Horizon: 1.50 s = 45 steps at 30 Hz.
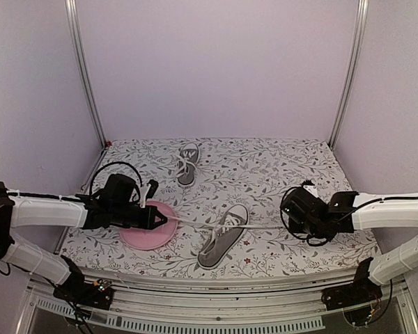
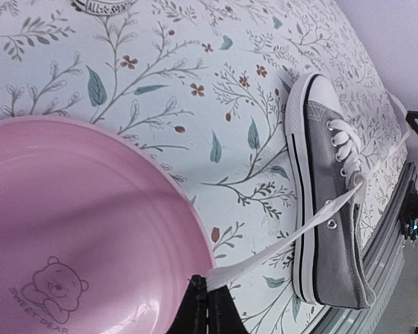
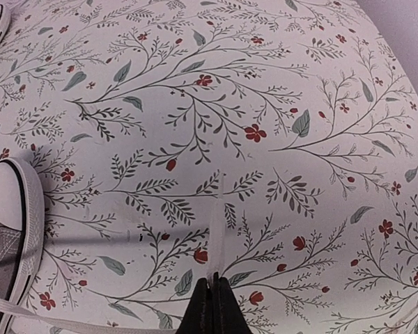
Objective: Tie the shoes
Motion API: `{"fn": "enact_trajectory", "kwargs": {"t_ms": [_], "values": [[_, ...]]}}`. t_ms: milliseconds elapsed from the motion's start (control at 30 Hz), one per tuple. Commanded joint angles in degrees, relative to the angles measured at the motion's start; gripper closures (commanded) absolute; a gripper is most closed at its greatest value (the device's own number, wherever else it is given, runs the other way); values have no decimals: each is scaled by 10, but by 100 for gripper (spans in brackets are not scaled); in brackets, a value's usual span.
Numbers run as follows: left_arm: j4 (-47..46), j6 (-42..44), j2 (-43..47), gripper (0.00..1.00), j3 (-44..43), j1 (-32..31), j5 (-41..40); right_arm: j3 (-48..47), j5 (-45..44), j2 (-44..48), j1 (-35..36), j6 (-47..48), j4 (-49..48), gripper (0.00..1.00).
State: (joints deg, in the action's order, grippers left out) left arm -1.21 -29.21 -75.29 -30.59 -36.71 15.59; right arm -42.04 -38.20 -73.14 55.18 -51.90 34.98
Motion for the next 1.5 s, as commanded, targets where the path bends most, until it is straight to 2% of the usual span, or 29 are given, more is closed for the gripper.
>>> {"fn": "enact_trajectory", "kwargs": {"t_ms": [0,67,133,233,300,433,567,600,667,700,733,800,967,1033,1067,1100,1133,1333,1467], "values": [[11,20,0,100,-26,40,-17,15,7,31,-11,-21,-20,98],[0,26,-4,100,-35,44,-1,18,30,49,-11,12,-69,98],[-16,32,-14,100,-52,45,19,25,75,73,-2,84,-153,98],[-30,41,-39,100,-84,45,45,22,147,96,47,217,-293,98],[-42,48,-52,100,-105,44,62,5,209,85,84,274,-369,98],[-73,58,-77,100,-143,42,100,-56,310,-3,155,345,-496,98],[-83,66,-98,100,-177,26,113,-178,370,-163,215,396,-532,98],[-88,68,-102,100,-184,21,115,-210,384,-193,221,405,-521,94],[-95,71,-104,100,-190,12,120,-255,375,-234,223,415,-499,54],[-100,73,-102,100,-190,8,124,-262,349,-239,223,413,-493,41],[-104,75,-100,100,-189,4,126,-262,331,-236,220,412,-490,32],[-113,82,-94,100,-187,-4,131,-252,313,-221,197,411,-480,26],[-126,94,-83,100,-181,-17,149,-221,336,-179,113,382,-434,27],[-135,97,-81,100,-180,-24,158,-220,371,-179,75,373,-412,33],[-139,97,-80,100,-180,-28,161,-220,400,-182,56,371,-408,41],[-142,98,-80,100,-181,-31,163,-223,430,-186,38,371,-402,46],[-143,99,-81,100,-182,-35,164,-226,455,-190,22,372,-400,47],[-144,101,-86,100,-187,-43,167,-240,513,-217,-2,396,-408,46],[-144,101,-87,100,-188,-44,163,-251,543,-236,-7,409,-411,50]]}}
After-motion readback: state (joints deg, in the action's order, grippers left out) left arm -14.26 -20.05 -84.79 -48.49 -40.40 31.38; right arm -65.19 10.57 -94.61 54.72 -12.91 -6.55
